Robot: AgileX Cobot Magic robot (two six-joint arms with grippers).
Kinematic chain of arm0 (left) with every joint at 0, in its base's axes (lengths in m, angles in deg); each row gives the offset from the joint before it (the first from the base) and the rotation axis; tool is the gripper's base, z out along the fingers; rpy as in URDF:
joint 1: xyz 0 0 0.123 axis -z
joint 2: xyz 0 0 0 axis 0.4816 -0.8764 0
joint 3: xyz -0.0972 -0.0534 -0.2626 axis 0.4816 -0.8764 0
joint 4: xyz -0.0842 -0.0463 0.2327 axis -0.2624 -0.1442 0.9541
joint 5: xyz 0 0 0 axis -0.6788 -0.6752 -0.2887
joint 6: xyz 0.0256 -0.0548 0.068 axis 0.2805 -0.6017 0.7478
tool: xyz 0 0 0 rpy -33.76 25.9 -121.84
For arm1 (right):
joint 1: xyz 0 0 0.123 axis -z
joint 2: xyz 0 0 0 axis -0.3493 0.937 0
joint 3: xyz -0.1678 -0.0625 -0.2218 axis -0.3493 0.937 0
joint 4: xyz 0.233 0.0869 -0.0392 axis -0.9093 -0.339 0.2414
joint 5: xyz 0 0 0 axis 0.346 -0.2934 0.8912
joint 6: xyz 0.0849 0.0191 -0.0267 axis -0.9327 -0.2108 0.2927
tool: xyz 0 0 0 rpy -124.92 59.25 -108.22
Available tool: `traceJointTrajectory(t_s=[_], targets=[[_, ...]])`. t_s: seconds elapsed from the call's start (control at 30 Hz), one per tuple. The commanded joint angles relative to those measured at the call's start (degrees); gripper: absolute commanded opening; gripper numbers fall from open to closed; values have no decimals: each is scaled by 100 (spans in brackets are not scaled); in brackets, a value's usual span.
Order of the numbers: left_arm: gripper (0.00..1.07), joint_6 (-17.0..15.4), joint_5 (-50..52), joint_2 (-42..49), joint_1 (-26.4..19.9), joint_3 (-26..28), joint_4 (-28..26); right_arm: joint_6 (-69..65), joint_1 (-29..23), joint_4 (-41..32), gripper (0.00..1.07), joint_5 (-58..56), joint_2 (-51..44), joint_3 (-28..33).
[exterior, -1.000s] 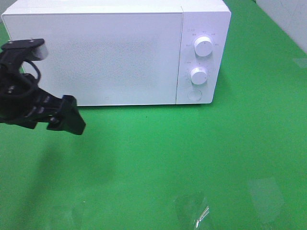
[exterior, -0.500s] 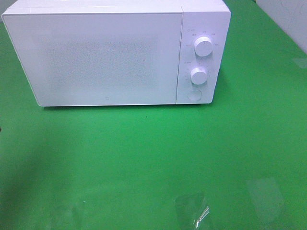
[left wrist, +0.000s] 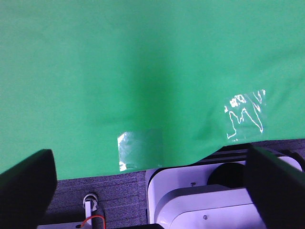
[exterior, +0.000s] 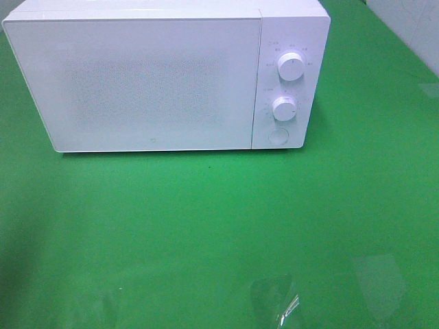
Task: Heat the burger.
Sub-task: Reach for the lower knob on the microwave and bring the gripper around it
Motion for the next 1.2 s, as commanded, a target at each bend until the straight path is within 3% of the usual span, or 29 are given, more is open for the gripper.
traceJointTrajectory(t_s=[0.03, 0.63, 1.1, 1.2], targets=[[100, 11, 0, 355, -6, -258, -63, -11, 34, 11, 76, -11, -149, 17], [100, 11, 579, 3466, -6, -1484, 80, -11, 34, 11, 76, -11, -149, 17], [100, -6, 602, 5626, -6, -1467, -183, -11, 34, 11, 76, -11, -149, 17], [100, -6, 625, 5563, -6, -1450, -195, -11, 34, 11, 76, -11, -149, 17]])
